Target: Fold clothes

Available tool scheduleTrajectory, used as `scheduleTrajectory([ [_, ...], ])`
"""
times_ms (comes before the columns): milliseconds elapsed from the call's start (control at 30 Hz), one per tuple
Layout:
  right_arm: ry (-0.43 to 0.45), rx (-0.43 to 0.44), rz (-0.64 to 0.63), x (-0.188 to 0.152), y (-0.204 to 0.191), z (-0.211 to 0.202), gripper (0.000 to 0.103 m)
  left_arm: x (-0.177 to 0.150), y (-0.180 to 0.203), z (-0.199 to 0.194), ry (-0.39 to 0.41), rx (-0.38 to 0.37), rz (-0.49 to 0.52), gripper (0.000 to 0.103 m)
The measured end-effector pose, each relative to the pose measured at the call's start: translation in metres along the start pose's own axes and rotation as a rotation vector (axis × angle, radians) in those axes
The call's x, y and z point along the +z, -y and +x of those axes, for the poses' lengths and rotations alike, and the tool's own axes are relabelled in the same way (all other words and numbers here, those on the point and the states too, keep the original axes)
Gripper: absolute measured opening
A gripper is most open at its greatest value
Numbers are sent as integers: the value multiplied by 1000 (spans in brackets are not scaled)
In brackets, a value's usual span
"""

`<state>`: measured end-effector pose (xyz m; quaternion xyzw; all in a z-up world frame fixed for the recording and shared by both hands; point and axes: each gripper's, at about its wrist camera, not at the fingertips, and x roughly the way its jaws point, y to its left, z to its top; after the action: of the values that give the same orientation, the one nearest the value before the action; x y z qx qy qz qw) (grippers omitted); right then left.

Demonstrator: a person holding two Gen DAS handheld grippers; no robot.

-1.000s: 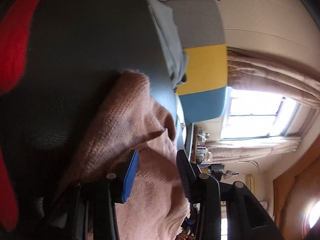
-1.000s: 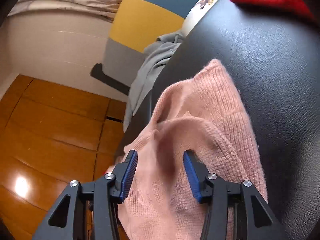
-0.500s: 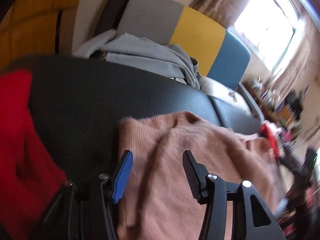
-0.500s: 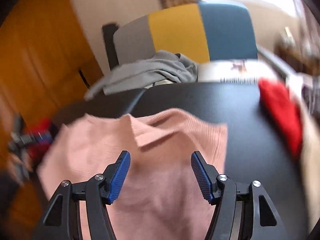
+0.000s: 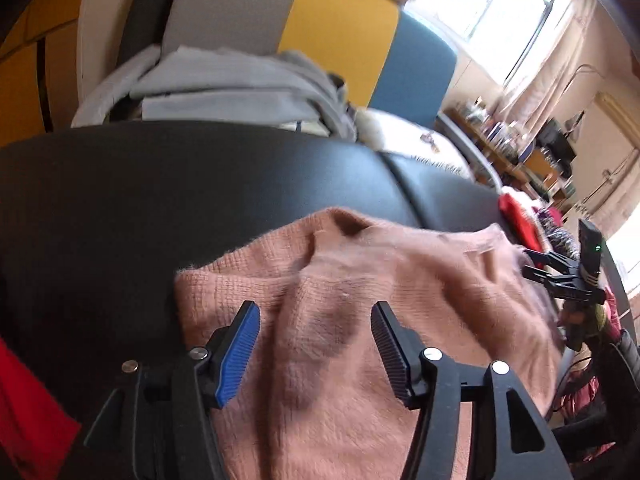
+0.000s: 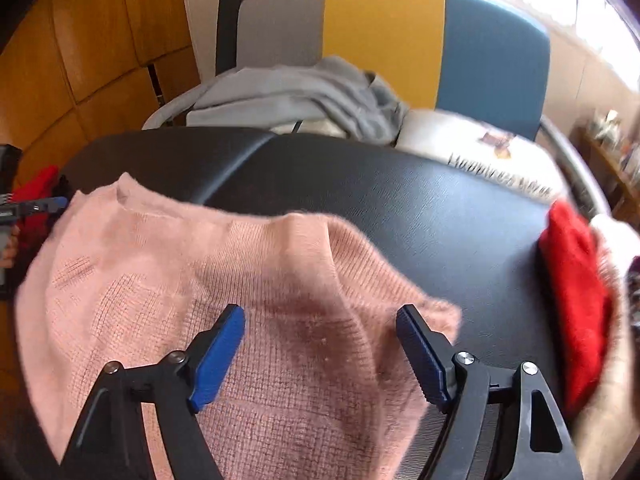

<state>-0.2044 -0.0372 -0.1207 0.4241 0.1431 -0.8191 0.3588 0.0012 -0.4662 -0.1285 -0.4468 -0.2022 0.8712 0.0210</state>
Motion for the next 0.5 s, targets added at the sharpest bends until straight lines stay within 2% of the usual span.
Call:
scheduleTrajectory([
  [67,-20,14,4,-4,-1,4,76,2,-2,12,-69,-103,-43,56],
  [100,-22,16,6,-5,-1,5,64,2,0,17,-97,-142,-50,51],
  [133,-25,17,10,-6,-2,6,55,1,5,19,-100,-129,-28,39],
  [167,-28,20,16,-7,-2,7,38,1,11,20,-95,-101,2,27],
  [200,-31,22,21,-7,-3,8,29,0,15,21,-88,-62,18,8],
  [233,-30,16,15,-7,-6,9,27,0,16,16,-47,-45,13,6],
  [300,-5,-2,15,-7,-10,4,12,0,19,2,55,-27,-7,6],
  [400,102,-11,70,-3,-7,-19,11,-5,20,-27,211,-1,-35,5],
  [433,139,-14,89,-2,-5,-27,11,-8,19,-32,239,31,-45,5],
  [500,132,-41,111,-1,-3,-23,11,-16,17,-31,250,126,-51,5],
])
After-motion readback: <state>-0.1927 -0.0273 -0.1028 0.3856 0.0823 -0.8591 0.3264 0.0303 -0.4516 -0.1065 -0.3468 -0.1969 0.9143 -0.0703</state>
